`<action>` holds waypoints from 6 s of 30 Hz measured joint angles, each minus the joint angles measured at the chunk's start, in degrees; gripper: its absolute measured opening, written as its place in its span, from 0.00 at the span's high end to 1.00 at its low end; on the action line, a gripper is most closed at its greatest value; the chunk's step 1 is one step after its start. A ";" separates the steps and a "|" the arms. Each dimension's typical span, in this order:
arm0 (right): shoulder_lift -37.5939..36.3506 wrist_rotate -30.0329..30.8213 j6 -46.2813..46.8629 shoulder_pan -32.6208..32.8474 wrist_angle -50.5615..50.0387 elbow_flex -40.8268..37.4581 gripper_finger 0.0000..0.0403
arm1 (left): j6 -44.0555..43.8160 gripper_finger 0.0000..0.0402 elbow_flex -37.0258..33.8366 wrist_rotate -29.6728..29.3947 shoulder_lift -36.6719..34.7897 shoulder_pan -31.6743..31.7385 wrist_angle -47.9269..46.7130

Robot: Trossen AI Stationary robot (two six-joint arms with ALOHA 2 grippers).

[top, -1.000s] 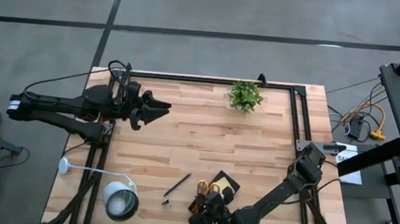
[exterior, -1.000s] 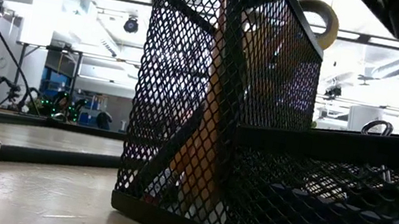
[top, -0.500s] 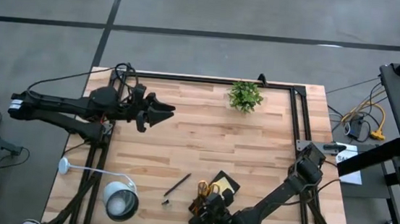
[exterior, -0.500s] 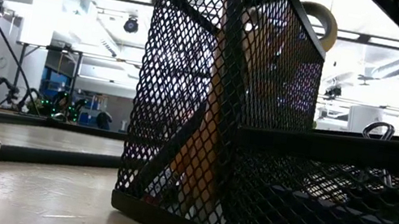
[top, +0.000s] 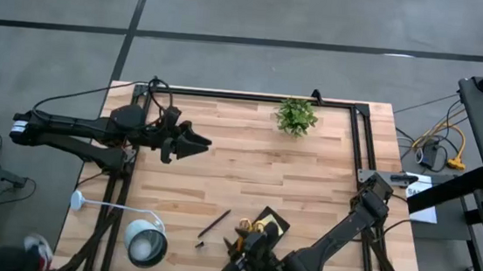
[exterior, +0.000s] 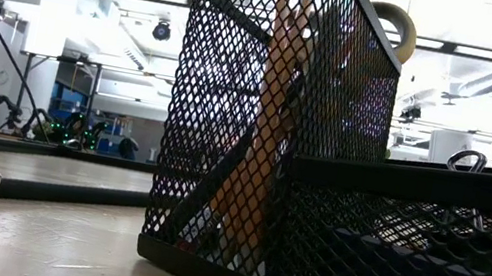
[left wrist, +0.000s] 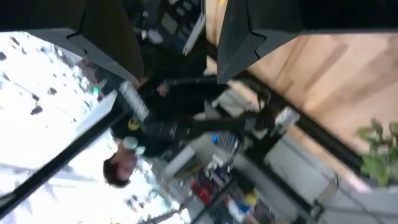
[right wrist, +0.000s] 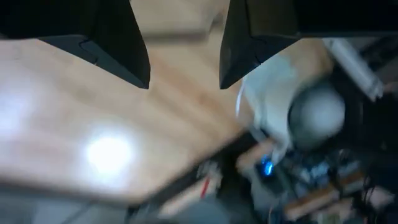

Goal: Pick and place office supplies into organizer
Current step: Put the binder clip into the desk organizer

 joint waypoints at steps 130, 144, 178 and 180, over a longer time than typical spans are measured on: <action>-18.18 1.50 7.68 -5.16 -34.28 -2.48 0.58 | 31.28 0.77 10.75 7.58 52.28 -29.77 -19.26; -18.18 1.50 9.04 -5.16 -34.31 -3.84 0.58 | 31.69 0.84 11.45 7.12 50.87 -29.77 -19.26; -18.18 -1.75 8.87 -5.20 -34.69 -4.49 0.58 | 31.59 0.86 10.92 3.74 35.41 -21.24 -19.87; -18.23 -1.61 9.09 -5.27 -34.70 -4.50 0.58 | 31.13 0.86 10.93 2.52 33.60 -20.94 -20.02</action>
